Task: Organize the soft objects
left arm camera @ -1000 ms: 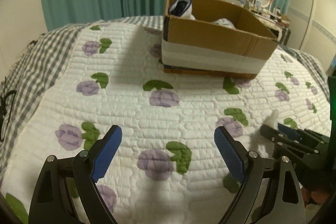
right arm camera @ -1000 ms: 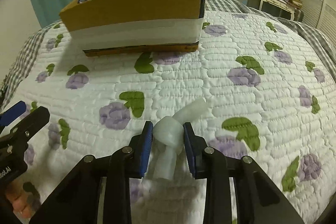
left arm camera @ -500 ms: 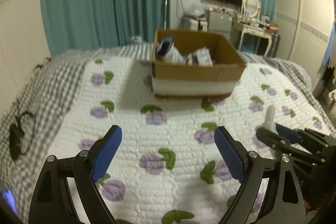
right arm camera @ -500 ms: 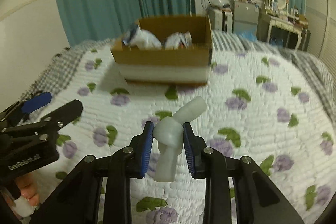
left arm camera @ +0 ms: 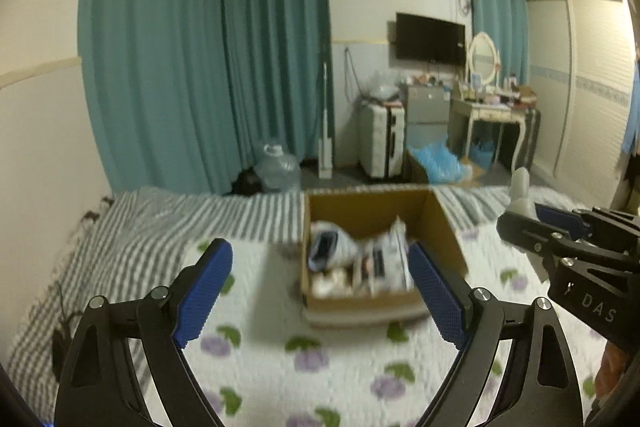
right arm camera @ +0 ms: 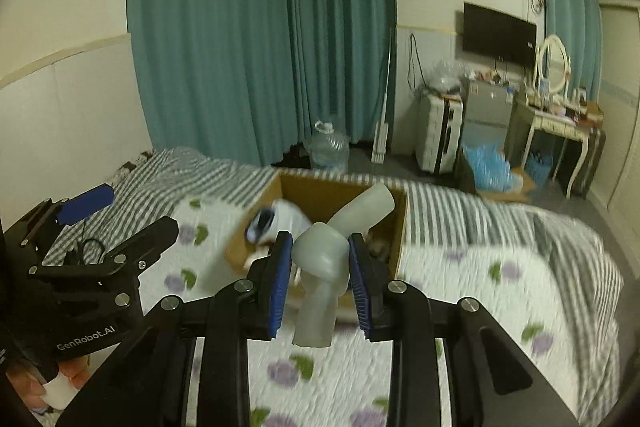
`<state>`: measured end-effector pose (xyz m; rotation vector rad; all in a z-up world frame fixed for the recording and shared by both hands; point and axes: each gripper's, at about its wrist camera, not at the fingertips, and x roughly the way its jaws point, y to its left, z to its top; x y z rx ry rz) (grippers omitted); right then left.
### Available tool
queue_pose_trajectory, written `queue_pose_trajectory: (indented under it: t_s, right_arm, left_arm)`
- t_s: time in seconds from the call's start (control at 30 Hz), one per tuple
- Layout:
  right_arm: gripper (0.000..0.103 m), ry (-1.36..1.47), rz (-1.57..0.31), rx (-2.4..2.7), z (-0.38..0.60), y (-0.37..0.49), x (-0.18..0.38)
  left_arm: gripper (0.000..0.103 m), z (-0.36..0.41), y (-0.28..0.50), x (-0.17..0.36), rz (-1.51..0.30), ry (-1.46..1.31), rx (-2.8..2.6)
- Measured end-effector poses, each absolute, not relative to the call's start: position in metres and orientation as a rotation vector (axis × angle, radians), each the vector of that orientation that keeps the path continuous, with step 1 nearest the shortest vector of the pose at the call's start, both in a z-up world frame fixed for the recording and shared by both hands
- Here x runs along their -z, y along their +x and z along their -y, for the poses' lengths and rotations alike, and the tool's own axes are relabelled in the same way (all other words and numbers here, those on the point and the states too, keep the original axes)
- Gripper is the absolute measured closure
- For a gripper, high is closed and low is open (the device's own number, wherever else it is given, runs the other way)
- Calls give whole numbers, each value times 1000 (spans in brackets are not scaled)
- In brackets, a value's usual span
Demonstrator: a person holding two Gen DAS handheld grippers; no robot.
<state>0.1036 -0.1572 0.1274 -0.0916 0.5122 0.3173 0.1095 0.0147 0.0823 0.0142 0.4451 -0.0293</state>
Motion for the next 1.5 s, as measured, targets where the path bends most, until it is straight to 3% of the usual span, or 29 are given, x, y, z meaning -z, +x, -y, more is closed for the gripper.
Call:
queue_pose_trajectory:
  t_s: [0.3, 0.6, 0.8, 0.83, 0.9, 0.93, 1.13, 1.33, 1.5]
  right_arm:
    - [75, -104, -512, -310, 137, 198, -127]
    - [75, -107, -686, -244, 138, 300, -44]
    - [72, -74, -710, -228, 151, 315, -15]
    - [68, -65, -711, -234, 153, 314, -14]
    - [49, -62, -706, -226, 157, 312, -15]
    - [39, -64, -695, -218, 159, 308, -20]
    - [35, -86, -633, -193, 165, 271, -78]
    - [30, -118, -480, -158, 178, 195, -175]
    - [19, -123, -338, -129, 183, 118, -249]
  left_arm:
    - [12, -22, 193, -86, -443, -6, 15]
    - [12, -12, 266, -24, -562, 5, 9]
    - [12, -7, 278, -2, -565, 13, -9]
    - [12, -6, 278, 0, -561, 20, -15]
    - [12, -6, 277, 0, -563, 17, -20]
    - [12, -6, 275, -2, -566, 9, -15]
    - [12, -3, 252, -39, -523, 4, -15]
    - [12, 4, 185, -122, -379, 2, 19]
    - [12, 2, 116, -189, -239, 9, 40]
